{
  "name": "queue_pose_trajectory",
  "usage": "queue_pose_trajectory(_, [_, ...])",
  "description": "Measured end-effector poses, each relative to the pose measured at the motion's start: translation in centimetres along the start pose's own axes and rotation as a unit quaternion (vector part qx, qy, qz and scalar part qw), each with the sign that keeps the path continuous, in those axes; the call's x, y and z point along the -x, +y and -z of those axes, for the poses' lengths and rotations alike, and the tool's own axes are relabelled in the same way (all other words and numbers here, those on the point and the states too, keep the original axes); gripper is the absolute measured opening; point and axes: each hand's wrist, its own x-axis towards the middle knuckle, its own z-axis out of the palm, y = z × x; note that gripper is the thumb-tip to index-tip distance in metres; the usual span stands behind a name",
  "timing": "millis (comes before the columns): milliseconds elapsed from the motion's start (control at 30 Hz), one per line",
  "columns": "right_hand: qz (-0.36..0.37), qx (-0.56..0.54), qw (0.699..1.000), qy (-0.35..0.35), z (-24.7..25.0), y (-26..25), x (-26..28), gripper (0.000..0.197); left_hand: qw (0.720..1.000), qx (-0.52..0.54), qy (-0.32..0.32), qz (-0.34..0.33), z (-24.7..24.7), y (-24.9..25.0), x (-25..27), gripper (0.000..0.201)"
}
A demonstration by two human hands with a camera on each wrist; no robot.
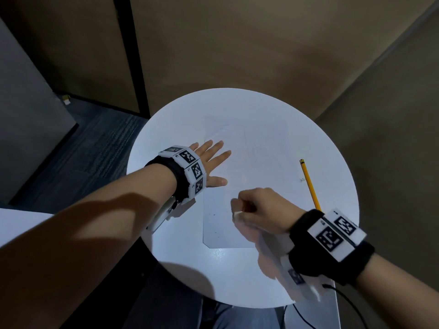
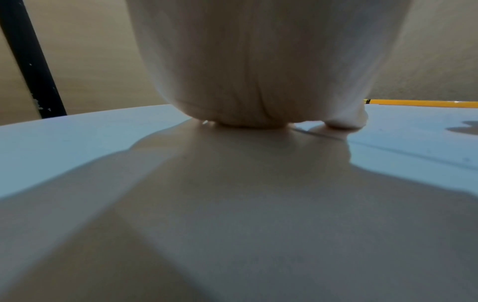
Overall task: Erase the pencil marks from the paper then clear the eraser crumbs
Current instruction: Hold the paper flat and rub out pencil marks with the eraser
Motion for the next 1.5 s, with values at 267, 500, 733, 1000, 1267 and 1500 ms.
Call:
queue_pose_trajectory(267, [-0.027,-0.039,0.989,0.138,-0.7,-0.1,-3.6,0.016,1.000,0.008,0.006,0.011,0.3,0.8,0.4,0.059])
queue_pose_trajectory(500, [-0.019,-0.017,0.996,0.090,0.6,-0.5,-4.4,0.013,1.000,-0.003,0.010,0.018,0.5,0.8,0.6,0.058])
queue_pose_trajectory(733, [0.012,0.017,0.999,0.046,-0.4,-1.0,-2.6,0.032,1.000,0.001,0.009,0.008,0.3,0.4,0.4,0.059])
queue_pose_trajectory(1000, [0.005,-0.008,0.992,0.129,-1.1,-1.1,-3.9,0.014,1.000,-0.016,0.016,0.014,0.0,0.6,0.4,0.059])
queue_pose_trajectory(1267, [-0.020,-0.026,0.988,0.154,-0.5,-1.0,-4.7,0.012,0.999,-0.016,0.023,0.016,-0.2,0.6,0.2,0.060])
queue_pose_trajectory(1500, [-0.001,0.030,0.998,0.057,-0.1,-1.1,-3.3,0.035,1.000,-0.009,0.012,0.006,0.0,0.2,0.1,0.060])
